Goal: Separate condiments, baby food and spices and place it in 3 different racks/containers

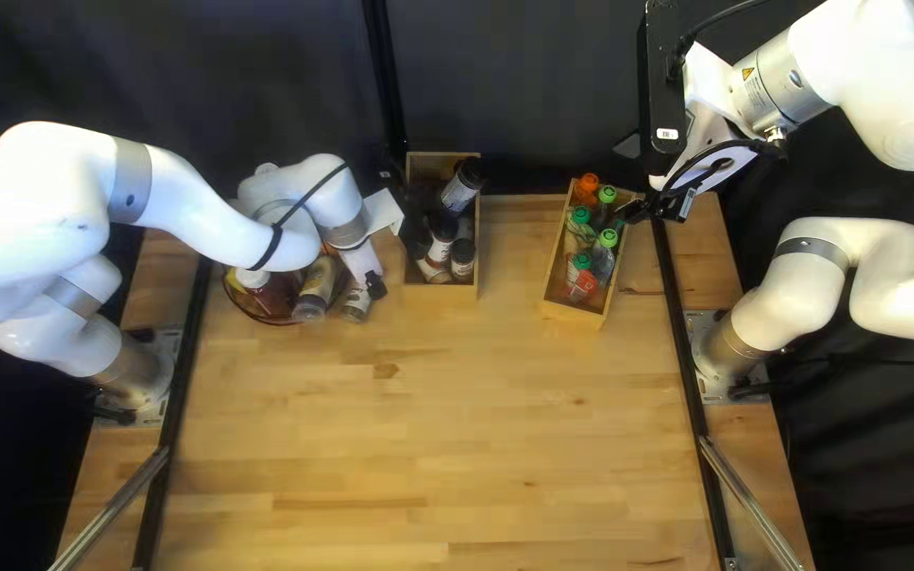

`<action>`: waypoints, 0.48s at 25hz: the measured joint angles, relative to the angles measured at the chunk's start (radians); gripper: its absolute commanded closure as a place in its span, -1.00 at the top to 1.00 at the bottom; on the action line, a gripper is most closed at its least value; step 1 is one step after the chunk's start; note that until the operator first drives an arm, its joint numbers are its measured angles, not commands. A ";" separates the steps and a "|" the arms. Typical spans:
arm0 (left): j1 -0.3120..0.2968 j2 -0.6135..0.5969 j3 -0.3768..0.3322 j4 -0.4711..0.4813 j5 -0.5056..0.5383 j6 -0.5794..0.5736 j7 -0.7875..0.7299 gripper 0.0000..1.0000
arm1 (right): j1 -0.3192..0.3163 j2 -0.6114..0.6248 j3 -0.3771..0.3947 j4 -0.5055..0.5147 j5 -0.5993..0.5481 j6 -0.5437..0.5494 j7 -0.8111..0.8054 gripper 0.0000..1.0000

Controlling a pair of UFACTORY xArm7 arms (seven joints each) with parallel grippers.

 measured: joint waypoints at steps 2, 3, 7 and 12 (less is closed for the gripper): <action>-0.005 -0.042 -0.009 0.005 0.041 0.034 -0.029 1.00 | 0.000 0.000 0.000 0.000 0.000 0.000 0.000 1.00; -0.006 -0.051 -0.011 0.006 0.048 0.041 -0.035 1.00 | 0.000 0.000 0.000 0.000 0.000 0.000 0.000 1.00; -0.006 -0.056 -0.013 0.006 0.054 0.045 -0.039 1.00 | 0.000 0.000 0.000 0.000 0.000 0.000 0.000 1.00; -0.006 -0.056 -0.013 0.006 0.054 0.046 -0.039 1.00 | 0.000 0.000 0.000 0.000 0.000 0.000 0.000 1.00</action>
